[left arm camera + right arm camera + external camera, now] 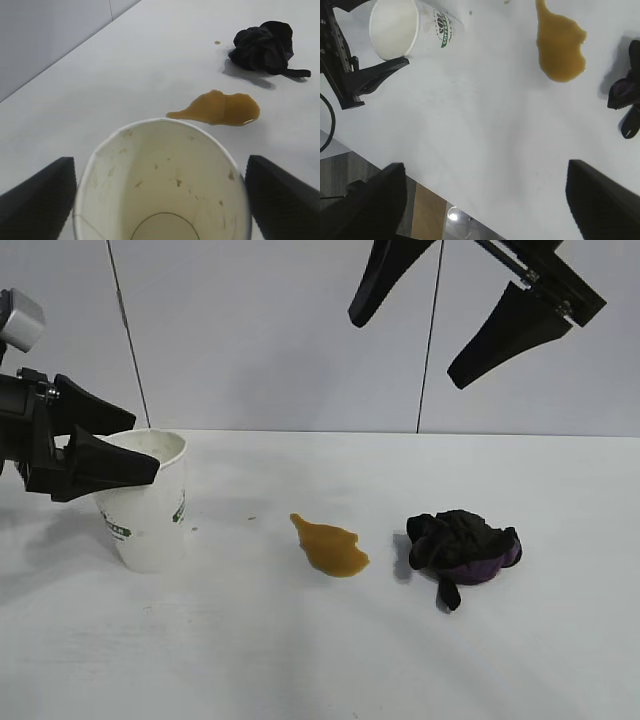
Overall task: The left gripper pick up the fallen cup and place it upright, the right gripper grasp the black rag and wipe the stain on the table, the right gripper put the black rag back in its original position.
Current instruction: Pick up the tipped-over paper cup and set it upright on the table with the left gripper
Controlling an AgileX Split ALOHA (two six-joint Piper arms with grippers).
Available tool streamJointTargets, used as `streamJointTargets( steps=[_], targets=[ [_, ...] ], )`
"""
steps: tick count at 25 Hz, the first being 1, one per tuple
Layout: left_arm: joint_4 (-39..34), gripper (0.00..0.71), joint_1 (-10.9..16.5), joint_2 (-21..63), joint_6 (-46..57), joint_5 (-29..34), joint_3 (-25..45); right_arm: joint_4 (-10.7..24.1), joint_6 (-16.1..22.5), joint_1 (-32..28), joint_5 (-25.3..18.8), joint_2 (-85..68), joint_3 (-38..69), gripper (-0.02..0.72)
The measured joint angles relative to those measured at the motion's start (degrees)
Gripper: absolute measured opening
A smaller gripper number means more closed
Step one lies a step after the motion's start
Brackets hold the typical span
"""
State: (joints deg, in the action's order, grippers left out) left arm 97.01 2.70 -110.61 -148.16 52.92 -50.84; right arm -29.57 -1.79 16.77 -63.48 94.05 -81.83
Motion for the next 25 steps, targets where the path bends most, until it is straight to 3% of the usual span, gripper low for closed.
streamJointTargets(
  steps=[25],
  targets=[
    [-4.40, 0.660, 0.00, 0.00, 11.04, -5.31, 0.00, 0.00, 0.00, 0.00, 0.48, 0.00, 0.00, 0.601]
  ],
)
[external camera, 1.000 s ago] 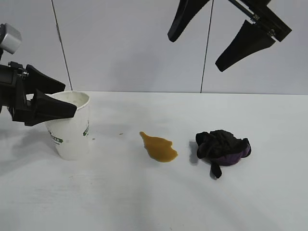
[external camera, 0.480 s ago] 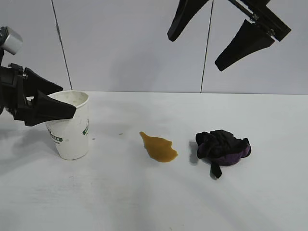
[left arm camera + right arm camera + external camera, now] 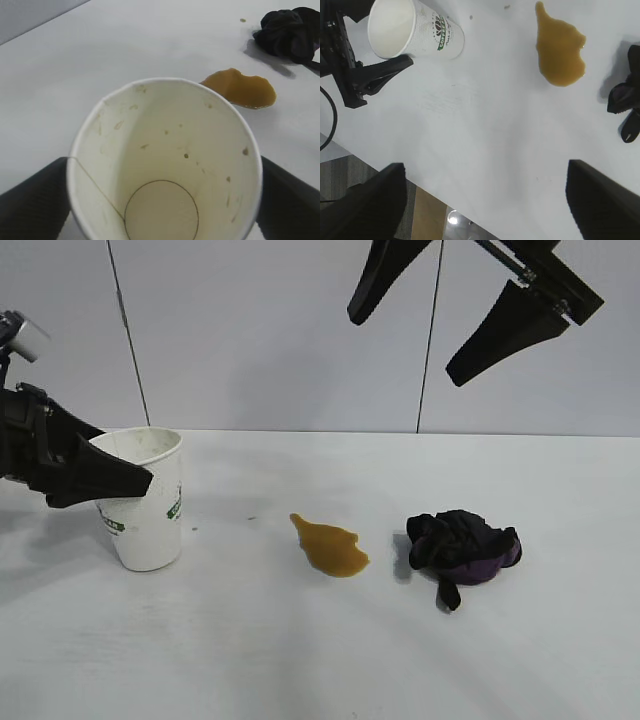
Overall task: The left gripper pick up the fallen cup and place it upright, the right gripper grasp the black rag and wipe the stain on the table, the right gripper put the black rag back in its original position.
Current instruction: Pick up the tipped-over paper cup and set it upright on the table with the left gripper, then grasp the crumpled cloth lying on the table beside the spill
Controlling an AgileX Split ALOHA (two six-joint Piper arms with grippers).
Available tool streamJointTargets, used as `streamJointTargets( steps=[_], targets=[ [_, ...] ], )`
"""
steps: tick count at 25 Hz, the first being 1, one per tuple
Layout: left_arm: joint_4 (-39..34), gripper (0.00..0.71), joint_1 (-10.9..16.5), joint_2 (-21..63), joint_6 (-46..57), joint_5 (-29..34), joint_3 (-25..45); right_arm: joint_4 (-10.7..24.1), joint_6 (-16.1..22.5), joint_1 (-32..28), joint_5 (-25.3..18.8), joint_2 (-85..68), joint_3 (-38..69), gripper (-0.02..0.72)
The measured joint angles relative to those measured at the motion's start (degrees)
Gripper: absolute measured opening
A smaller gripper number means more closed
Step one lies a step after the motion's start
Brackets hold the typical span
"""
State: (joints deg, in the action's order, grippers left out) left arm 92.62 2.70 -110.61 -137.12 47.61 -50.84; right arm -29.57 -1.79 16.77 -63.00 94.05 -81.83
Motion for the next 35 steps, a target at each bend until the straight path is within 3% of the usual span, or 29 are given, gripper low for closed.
streamJointTargets(
  steps=[7, 12, 17, 22, 27, 35],
  targets=[
    [-6.04, 0.664, 0.00, 0.00, 1.71, -0.94, 0.00, 0.00, -0.42, 0.00, 0.04, 0.00, 0.00, 0.601],
    [-12.16, 0.664, 0.14, 0.00, 11.09, -6.74, 0.00, 0.00, -0.41, 0.00, 0.04, 0.00, 0.00, 0.601],
    [-27.95, 0.664, 0.71, 2.04, 31.77, -14.56, 0.00, 0.00, -0.41, 0.00, 0.06, 0.00, 0.00, 0.601],
    [-44.63, 0.664, 1.44, 11.52, 58.01, -24.74, 0.00, 0.00, -0.48, 0.00, 0.11, 0.00, 0.00, 0.601],
    [-49.92, 0.664, 5.13, 26.05, 73.80, -32.78, 0.00, 0.00, -0.69, 0.00, 0.12, 0.00, 0.00, 0.601],
    [-42.91, 0.663, 15.31, 53.17, 79.70, -44.42, 0.00, 0.00, -0.90, 0.00, 0.12, 0.00, 0.00, 0.601]
  ],
)
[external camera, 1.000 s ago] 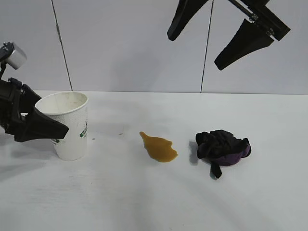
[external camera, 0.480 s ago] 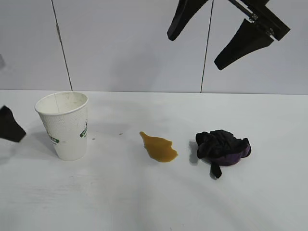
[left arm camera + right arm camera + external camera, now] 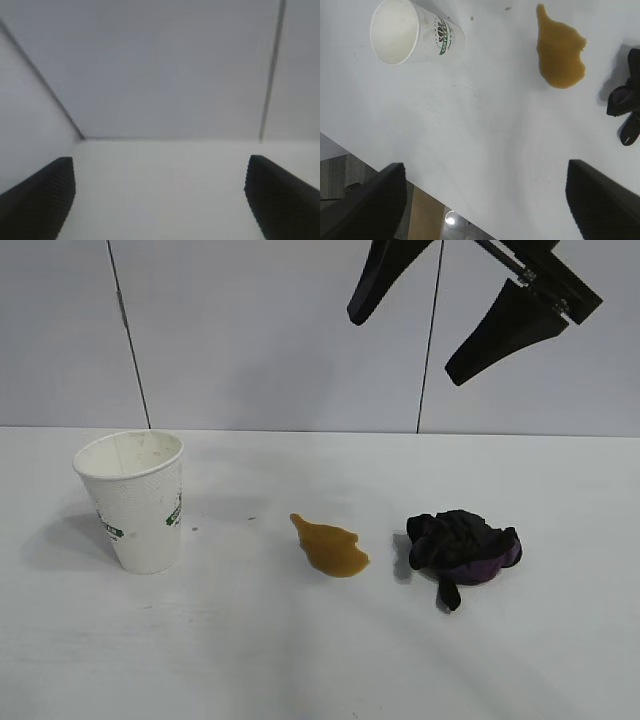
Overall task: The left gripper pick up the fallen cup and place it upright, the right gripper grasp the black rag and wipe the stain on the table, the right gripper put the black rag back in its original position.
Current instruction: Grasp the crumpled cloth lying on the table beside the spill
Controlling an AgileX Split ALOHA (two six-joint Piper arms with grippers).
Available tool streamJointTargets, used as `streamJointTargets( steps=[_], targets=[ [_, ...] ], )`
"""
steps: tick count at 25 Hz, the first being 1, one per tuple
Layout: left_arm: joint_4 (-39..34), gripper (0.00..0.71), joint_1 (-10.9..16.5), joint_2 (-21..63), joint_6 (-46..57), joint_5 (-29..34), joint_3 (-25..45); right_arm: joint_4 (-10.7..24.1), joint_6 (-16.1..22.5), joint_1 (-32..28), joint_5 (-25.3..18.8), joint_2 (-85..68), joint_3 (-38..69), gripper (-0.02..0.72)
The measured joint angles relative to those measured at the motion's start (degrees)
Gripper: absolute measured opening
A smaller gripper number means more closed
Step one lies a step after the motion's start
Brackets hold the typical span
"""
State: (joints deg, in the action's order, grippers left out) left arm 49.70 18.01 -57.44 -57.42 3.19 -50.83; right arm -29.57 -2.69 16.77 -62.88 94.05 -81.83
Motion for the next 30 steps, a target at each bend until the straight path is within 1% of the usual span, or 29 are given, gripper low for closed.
streamJointTargets(
  steps=[2, 3, 4, 7, 9, 11, 13, 16, 18, 20, 22, 25, 27, 29, 30],
  targets=[
    [0.62, 0.663, 2.98, 6.77, 0.09, -0.18, -0.48, 0.00, 0.00, 0.00, 0.05, 0.00, 0.00, 0.601],
    [0.95, 0.663, 3.62, 10.09, 0.14, -0.40, -0.74, 0.00, -0.03, 0.00, 0.05, 0.00, 0.00, 0.601],
    [1.54, 0.663, 4.02, 13.35, 0.23, -0.47, -1.10, 0.00, -0.11, 0.00, 0.05, 0.00, 0.00, 0.601],
    [3.84, 0.663, 4.09, 22.69, 0.28, 0.39, -1.60, 0.00, -0.11, 0.00, -0.06, 0.00, 0.00, 0.601],
    [5.81, 0.663, 4.09, 28.79, 0.28, 2.62, -1.79, 0.00, -0.11, 0.00, -0.12, 0.00, 0.00, 0.601],
    [8.70, 0.663, 4.09, 35.10, 0.54, 6.66, -1.97, 0.00, -0.11, 0.00, -0.12, 0.00, 0.00, 0.601],
    [10.11, 0.663, 4.09, 40.38, 1.59, 12.18, -1.97, 0.00, -0.11, 0.00, -0.12, 0.00, 0.00, 0.601],
    [9.58, 0.663, 3.95, 46.70, 2.59, 22.72, -2.18, 0.00, -0.16, 0.00, -0.12, 0.00, 0.00, 0.601],
    [7.10, 0.663, 2.56, 48.66, 2.77, 29.83, -2.35, 0.00, -0.16, 0.00, -0.12, 0.00, 0.00, 0.601],
    [4.02, 0.663, 0.09, 49.34, 3.74, 36.93, -2.35, 0.00, -0.16, 0.00, -0.12, 0.00, 0.00, 0.601],
    [0.05, 0.662, -2.27, 49.42, 7.96, 45.78, -2.35, 0.00, -0.16, 0.00, -0.12, 0.00, 0.00, 0.601],
    [-8.32, 0.662, -5.81, 49.50, 16.66, 55.14, -2.35, 0.00, -0.59, 0.00, -0.14, 0.00, 0.00, 0.601],
    [-14.77, 0.662, -8.30, 49.50, 23.39, 59.01, -2.35, 0.00, -1.09, 0.00, -0.29, 0.00, 0.00, 0.601],
    [-24.10, 0.662, -10.49, 49.50, 31.07, 62.39, -2.18, 0.00, -1.28, 0.00, -0.29, 0.00, 0.00, 0.601],
    [-27.64, 0.662, -11.44, 49.50, 34.22, 63.48, -1.75, 0.00, -1.43, 0.00, -0.31, 0.00, 0.00, 0.601]
  ],
)
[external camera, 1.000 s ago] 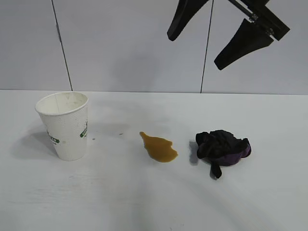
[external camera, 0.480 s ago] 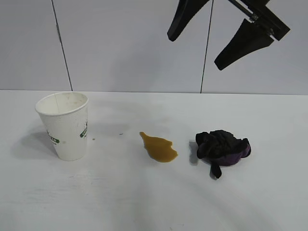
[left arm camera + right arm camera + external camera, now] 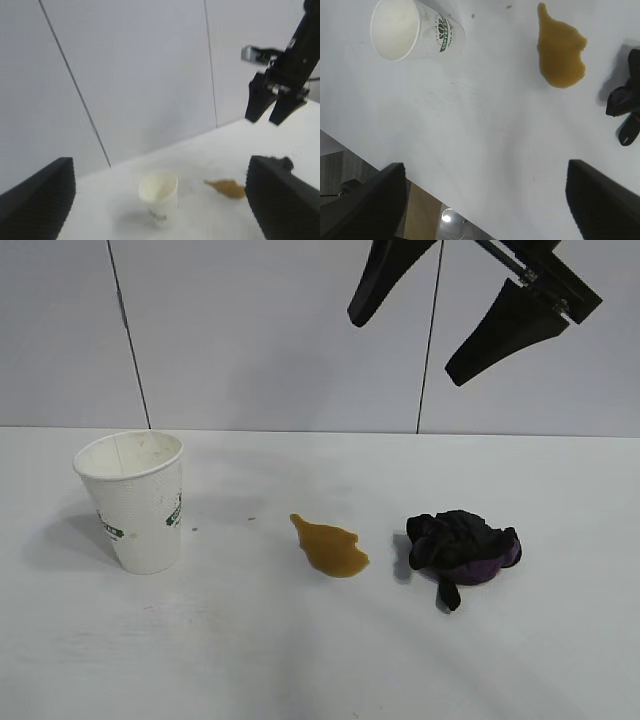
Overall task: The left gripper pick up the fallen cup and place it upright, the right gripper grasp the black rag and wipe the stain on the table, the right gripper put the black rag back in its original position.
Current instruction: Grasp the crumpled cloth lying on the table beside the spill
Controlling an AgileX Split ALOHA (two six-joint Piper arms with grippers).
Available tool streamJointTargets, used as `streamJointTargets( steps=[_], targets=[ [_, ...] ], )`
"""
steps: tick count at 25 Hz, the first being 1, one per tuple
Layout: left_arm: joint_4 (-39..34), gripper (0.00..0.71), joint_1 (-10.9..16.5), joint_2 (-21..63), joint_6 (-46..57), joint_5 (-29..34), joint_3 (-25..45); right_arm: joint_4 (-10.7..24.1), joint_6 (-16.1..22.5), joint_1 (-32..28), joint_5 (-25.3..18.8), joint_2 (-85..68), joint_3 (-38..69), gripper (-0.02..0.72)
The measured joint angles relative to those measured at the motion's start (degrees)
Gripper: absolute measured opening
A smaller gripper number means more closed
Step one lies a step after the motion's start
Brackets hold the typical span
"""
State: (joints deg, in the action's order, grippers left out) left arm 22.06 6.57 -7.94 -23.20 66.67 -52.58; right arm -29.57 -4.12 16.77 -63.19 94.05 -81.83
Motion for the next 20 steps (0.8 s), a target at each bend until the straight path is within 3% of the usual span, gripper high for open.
streamJointTargets(
  steps=[4, 7, 13, 20],
  targets=[
    [-12.88, 0.660, -3.21, 0.00, 13.28, 2.61, 5.01, 0.00, -0.05, 0.00, -0.05, 0.00, 0.00, 0.601],
    [-17.88, 0.659, -5.48, 0.00, 17.63, 2.51, 12.16, 0.00, -0.05, 0.00, -0.05, 0.00, 0.00, 0.601],
    [-20.96, 0.659, -8.87, -0.05, 18.91, -0.98, 23.15, 0.00, -0.05, 0.00, -0.11, 0.00, 0.00, 0.601],
    [-22.06, 0.659, -9.16, 1.57, 19.30, -2.03, 25.06, 0.00, -0.05, 0.00, -0.32, 0.00, 0.00, 0.601]
  ],
)
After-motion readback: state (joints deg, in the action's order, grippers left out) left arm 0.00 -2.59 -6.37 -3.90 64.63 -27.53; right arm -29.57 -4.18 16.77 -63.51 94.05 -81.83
